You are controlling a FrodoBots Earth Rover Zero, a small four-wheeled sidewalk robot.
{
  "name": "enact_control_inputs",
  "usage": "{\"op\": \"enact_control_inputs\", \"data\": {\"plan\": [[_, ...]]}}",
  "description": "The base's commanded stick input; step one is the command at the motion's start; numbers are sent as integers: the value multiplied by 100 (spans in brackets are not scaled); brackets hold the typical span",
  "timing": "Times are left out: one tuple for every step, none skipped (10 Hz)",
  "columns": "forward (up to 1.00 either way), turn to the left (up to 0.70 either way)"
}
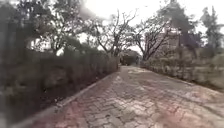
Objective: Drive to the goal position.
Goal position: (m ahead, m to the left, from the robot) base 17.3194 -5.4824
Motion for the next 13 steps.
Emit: {"op": "enact_control_inputs", "data": {"plan": [[85, 0], [85, -14], [85, -30], [85, -34], [85, -34], [85, 0], [85, 0], [85, 0], [85, 0], [85, 0], [85, 0], [85, 0], [85, 0]]}}
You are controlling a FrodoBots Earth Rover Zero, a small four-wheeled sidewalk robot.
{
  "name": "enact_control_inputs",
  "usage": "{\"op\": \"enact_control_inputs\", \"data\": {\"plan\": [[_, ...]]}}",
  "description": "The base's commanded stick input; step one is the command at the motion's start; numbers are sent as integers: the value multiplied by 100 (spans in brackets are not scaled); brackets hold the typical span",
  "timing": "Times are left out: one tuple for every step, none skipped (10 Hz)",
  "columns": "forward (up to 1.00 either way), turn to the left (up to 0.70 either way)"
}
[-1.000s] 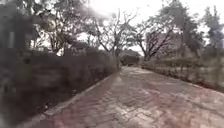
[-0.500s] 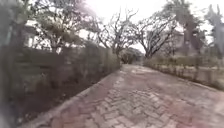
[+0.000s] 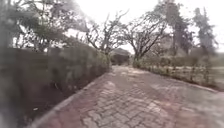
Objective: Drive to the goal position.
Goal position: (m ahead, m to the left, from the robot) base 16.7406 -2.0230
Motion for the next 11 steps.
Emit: {"op": "enact_control_inputs", "data": {"plan": [[85, 0], [85, 0], [85, 0], [85, 0], [85, 0], [85, 0], [85, 0], [85, 0], [85, 0], [85, 0], [85, 0]]}}
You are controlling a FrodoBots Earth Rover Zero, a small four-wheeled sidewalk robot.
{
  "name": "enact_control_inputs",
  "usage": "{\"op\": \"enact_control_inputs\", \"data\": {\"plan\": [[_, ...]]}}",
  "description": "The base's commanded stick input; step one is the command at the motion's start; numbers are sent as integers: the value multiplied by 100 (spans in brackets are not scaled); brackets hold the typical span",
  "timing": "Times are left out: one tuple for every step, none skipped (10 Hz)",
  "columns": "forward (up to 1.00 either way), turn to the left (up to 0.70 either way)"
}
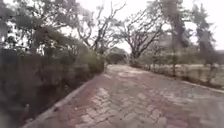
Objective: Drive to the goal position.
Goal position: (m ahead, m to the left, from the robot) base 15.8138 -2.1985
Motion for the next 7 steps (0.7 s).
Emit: {"op": "enact_control_inputs", "data": {"plan": [[85, 0], [85, 0], [85, 0], [85, 0], [85, 0], [85, 0], [85, -2]]}}
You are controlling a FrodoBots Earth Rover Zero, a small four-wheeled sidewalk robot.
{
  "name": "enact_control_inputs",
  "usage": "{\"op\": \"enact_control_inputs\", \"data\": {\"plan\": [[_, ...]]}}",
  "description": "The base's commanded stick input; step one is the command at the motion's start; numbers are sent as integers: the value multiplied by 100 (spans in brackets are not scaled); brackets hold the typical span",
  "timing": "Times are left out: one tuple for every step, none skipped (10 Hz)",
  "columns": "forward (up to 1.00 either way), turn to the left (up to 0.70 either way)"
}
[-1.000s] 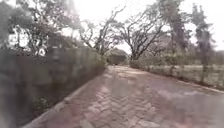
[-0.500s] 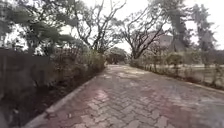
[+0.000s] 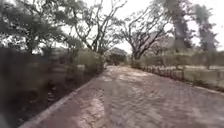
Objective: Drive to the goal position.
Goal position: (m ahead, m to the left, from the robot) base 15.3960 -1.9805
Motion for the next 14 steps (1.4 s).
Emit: {"op": "enact_control_inputs", "data": {"plan": [[85, -4], [85, -19], [85, -2], [85, 0], [85, 0], [85, 0], [85, 0], [85, 0], [85, 0], [85, 0], [85, 0], [85, 0], [85, 0], [85, 0]]}}
